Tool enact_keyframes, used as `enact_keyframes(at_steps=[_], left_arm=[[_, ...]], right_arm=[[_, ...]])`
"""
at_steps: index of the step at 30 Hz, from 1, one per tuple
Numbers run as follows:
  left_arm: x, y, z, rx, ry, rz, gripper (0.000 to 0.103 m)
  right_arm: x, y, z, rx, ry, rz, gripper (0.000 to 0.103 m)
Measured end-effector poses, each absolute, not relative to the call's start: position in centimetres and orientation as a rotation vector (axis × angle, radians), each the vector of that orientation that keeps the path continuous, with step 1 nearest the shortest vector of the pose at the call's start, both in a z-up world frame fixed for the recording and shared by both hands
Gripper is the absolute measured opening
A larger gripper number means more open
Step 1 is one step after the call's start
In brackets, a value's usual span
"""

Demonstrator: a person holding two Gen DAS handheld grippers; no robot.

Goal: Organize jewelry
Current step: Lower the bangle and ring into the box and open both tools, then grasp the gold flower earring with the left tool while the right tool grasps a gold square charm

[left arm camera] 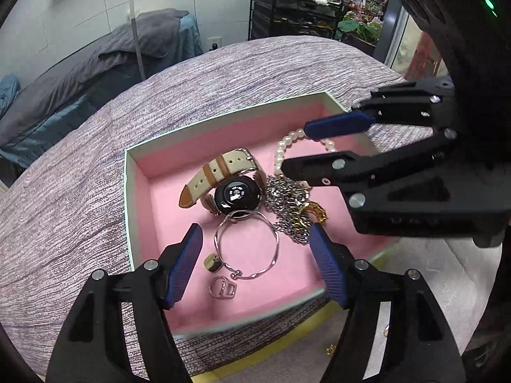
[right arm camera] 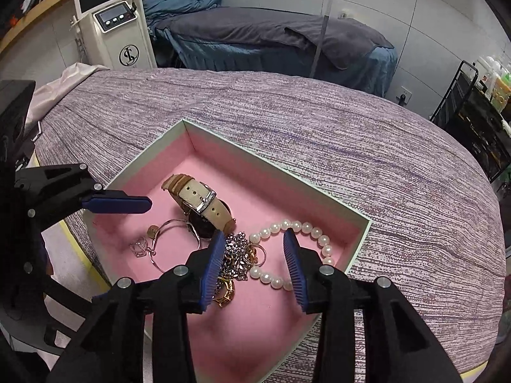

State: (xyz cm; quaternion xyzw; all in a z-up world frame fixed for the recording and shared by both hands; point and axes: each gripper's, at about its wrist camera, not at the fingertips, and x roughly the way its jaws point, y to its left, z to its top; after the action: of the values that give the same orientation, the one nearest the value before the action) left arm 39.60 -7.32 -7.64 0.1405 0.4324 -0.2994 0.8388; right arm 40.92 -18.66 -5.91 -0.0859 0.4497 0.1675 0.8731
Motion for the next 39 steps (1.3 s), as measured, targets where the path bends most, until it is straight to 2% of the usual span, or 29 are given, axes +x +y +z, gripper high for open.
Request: enact_keyframes(at_steps=[2,5,7,16,29,35,39], left_arm=[[38.7,-7.0,-7.2,0.313,0.879,-0.622,0.079],[36.8,-5.9,-6.5,0.289,0.827,-0.618,0.087],[35.3,-4.7,-6.2,0.239,0.798,-0.622,0.088],[27.7,-0.8,-7.6,0.135,0.738,-0.508,0.089],[23.7,0.2,-9.6,0.109,0.75,-0.436,0.089],[22.9,-0.2,-10.5,0.16,0.756,-0.396,0.089],[23.0,-0.2,-10.6,0.157,0.764,-0.394,0.089]], right_arm=[[40.2,-19.4,-5.0,-0.163,0.9,0.337,0.058],[38.9,-20.7,-4.0,-0.103,0.864,0.34,0.06],[37.0,-21.4,-3.5,-0.077,0.826,0.345,0.063],[27.3,-21.7,-3.2,-0.085,0.729,0.366,0.065],[21.2,-18.3,-8.3,-0.166,0.819,0.399,0.064],[21.6,-17.2,-9.8,-0.17,0.875,0.385,0.05],[22.3,-16.3,-10.7,-0.181,0.912,0.366,0.036]])
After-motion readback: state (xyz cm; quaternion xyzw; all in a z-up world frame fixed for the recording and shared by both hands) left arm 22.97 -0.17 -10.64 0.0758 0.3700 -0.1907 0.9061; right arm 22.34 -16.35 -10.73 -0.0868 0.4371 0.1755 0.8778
